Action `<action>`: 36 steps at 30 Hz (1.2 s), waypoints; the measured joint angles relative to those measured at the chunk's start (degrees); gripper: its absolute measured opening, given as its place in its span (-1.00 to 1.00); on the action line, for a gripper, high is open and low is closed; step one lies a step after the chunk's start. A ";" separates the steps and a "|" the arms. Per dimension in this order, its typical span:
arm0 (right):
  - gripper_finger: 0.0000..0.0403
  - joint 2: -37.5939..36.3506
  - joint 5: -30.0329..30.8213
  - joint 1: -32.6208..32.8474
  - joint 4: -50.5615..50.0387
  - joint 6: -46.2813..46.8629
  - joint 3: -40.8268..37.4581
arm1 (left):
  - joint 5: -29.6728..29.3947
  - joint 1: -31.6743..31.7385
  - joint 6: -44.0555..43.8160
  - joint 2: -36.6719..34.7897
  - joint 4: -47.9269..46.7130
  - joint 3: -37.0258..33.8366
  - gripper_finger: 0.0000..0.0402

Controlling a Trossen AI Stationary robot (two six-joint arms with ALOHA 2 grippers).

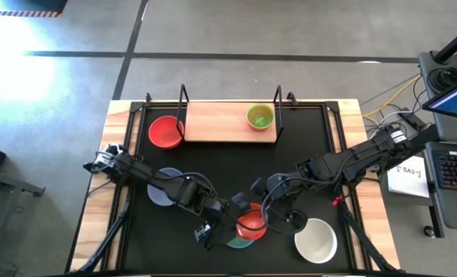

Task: Place and stack bowls onto a shelf
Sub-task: Stack the light orange bowl on top of the light green bowl on the shelf

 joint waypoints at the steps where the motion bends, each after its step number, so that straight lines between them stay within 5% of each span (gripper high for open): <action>1: -0.41 0.00 -0.75 0.00 0.08 -0.02 0.00 | 0.00 0.08 0.37 0.00 0.22 0.00 -1.00; 16: -0.92 -0.02 -7.22 0.24 -0.02 -0.39 -0.02 | -0.06 0.14 5.40 0.07 3.14 0.00 -1.00; 23: -0.95 -0.03 -10.28 0.22 0.28 4.39 -0.02 | 0.07 0.18 1.69 0.13 6.06 0.00 -0.98; 36: -0.97 0.15 -9.31 -0.27 0.76 13.05 -0.04 | -5.00 0.77 -1.94 0.24 9.44 0.28 -0.31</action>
